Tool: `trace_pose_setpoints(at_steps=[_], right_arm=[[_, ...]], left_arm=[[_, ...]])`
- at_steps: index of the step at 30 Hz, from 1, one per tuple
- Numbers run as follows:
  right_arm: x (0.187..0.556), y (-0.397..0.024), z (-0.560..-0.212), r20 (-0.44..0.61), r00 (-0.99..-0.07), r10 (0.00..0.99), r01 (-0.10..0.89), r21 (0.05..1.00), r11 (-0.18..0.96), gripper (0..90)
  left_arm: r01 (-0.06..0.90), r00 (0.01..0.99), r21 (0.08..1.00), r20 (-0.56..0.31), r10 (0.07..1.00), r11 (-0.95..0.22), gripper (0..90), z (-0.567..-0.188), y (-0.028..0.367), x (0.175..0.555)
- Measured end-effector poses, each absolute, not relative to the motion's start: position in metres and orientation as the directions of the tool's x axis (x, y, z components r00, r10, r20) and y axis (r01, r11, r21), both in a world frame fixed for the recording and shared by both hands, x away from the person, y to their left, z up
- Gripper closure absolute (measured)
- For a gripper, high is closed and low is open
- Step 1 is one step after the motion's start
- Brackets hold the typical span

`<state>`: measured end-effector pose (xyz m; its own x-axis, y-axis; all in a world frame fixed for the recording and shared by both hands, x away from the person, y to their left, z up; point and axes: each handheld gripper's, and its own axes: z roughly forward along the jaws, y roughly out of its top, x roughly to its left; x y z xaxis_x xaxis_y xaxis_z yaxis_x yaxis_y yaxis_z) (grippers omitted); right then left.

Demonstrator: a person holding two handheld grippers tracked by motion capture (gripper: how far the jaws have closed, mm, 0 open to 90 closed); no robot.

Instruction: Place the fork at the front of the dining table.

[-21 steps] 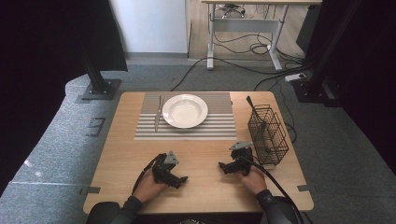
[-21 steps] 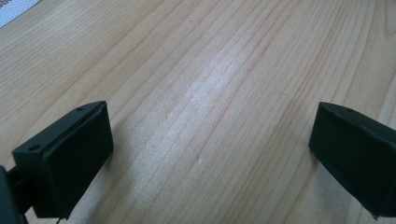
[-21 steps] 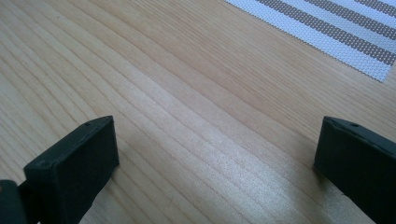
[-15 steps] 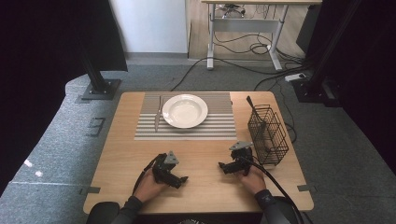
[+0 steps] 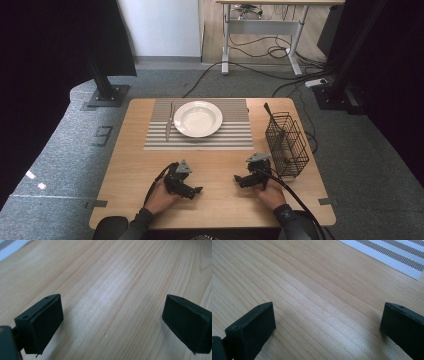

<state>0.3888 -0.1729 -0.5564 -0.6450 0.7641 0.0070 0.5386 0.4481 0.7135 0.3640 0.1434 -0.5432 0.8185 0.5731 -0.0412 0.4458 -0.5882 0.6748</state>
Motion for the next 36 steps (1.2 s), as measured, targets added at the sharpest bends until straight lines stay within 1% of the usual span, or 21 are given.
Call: trace_pose_setpoints(at_steps=[4,10,13,14,17,18,19,20,21,24,25,28,32,35,36], right_arm=[[0.388,-0.173,-0.556,0.006,-0.647,0.762,0.537,0.713,0.451,0.0],[0.385,-0.173,-0.556,0.007,-0.651,0.759,0.535,0.714,0.452,0.0],[0.385,-0.173,-0.556,0.006,-0.654,0.756,0.532,0.714,0.455,0.0],[0.384,-0.173,-0.556,0.006,-0.656,0.755,0.531,0.714,0.456,0.0],[0.384,-0.173,-0.556,0.006,-0.657,0.754,0.53,0.714,0.457,0.0],[0.383,-0.173,-0.556,0.007,-0.659,0.752,0.53,0.714,0.458,0.0],[0.383,-0.173,-0.556,0.007,-0.659,0.752,0.53,0.714,0.458,0.0],[0.383,-0.173,-0.557,0.004,-0.662,0.75,0.525,0.716,0.46,0.0],[0.383,-0.173,-0.557,0.004,-0.662,0.75,0.525,0.716,0.46,0.0],[0.383,-0.173,-0.556,0.007,-0.661,0.751,0.528,0.715,0.459,0.0],[0.383,-0.173,-0.556,0.007,-0.661,0.751,0.528,0.715,0.459,0.0],[0.383,-0.173,-0.556,0.005,-0.664,0.748,0.526,0.713,0.463,0.0],[0.383,-0.173,-0.556,0.005,-0.664,0.748,0.527,0.713,0.462,0.0],[0.383,-0.173,-0.556,0.004,-0.666,0.746,0.523,0.715,0.464,0.0],[0.383,-0.173,-0.557,0.001,-0.667,0.745,0.521,0.715,0.465,0.0]], left_arm=[[0.45,0.819,0.684,-0.06,0.571,-0.574,4.0,-0.531,0.14,0.372],[0.426,0.83,0.693,-0.042,0.557,-0.582,3.9,-0.513,0.132,0.382],[0.41,0.837,0.701,-0.034,0.546,-0.584,3.6,-0.499,0.123,0.387],[0.395,0.844,0.708,-0.028,0.536,-0.585,3.6,-0.489,0.118,0.391],[0.384,0.849,0.716,-0.027,0.527,-0.582,3.6,-0.478,0.111,0.395],[0.377,0.85,0.717,-0.018,0.526,-0.586,2.8,-0.47,0.106,0.398],[0.377,0.85,0.717,-0.018,0.526,-0.586,1.7,-0.47,0.106,0.398],[0.362,0.86,0.723,-0.017,0.509,-0.588,0.0,-0.461,0.1,0.403],[0.362,0.86,0.723,-0.017,0.509,-0.588,0.0,-0.461,0.1,0.403],[0.346,0.875,0.733,-0.026,0.484,-0.585,0.0,-0.444,0.086,0.41],[0.346,0.875,0.733,-0.026,0.484,-0.585,0.3,-0.444,0.086,0.41],[0.312,0.885,0.727,0.013,0.466,-0.612,1.5,-0.429,0.068,0.415],[0.282,0.896,0.728,0.035,0.443,-0.625,3.3,-0.415,0.053,0.42],[0.26,0.903,0.732,0.046,0.427,-0.63,6.3,-0.405,0.043,0.424],[0.247,0.909,0.738,0.047,0.413,-0.628,8.5,-0.397,0.035,0.427]])
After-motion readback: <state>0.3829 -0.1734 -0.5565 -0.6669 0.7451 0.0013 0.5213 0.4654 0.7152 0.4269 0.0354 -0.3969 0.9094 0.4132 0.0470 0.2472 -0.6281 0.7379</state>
